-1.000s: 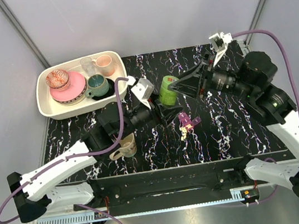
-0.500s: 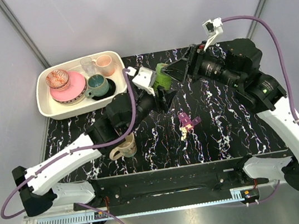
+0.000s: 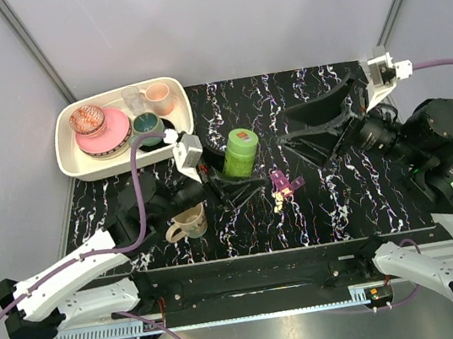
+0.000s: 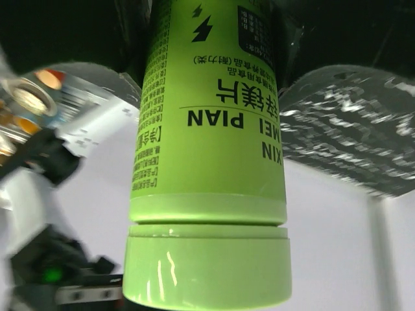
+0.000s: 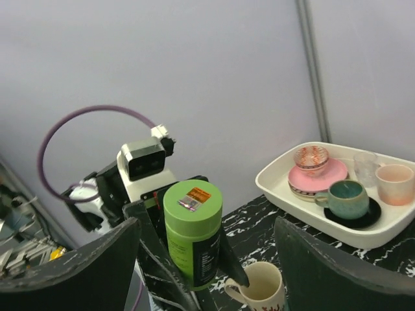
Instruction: Sort the pills into containers
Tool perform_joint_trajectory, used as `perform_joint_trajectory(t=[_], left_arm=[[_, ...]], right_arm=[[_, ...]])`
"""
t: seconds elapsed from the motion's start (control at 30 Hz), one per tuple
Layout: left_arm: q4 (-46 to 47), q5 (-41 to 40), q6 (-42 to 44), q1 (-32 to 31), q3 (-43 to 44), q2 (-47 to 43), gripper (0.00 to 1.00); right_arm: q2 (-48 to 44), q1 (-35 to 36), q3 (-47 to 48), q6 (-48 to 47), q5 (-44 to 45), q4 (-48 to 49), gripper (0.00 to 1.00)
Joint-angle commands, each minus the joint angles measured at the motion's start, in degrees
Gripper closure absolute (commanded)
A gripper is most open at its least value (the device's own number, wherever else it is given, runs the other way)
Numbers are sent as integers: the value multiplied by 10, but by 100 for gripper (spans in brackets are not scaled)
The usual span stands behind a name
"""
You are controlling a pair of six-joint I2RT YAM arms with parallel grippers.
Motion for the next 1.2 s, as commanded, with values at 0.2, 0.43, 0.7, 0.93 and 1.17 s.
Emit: perform_joint_trajectory(t=[0.2,0.43,0.7,0.93,1.17], left_arm=[[117,199,-50,0,4,21,100],[112,202,-47,-1,21,46,100],[108,195,-40,3,35,61,100],[111,196,-41,3,45,68,100],[110,195,-41,3,42,71,100]], right_arm=[[-9,-2,-46,-24,-127,49,13],[-4,-1,-51,-22,-154,55,15],[-8,-2,-59,-24,-172,54,17],[-5,-2,-59,-35,-169,38,24],[-2,-1,-54,-37,-157,30,59]])
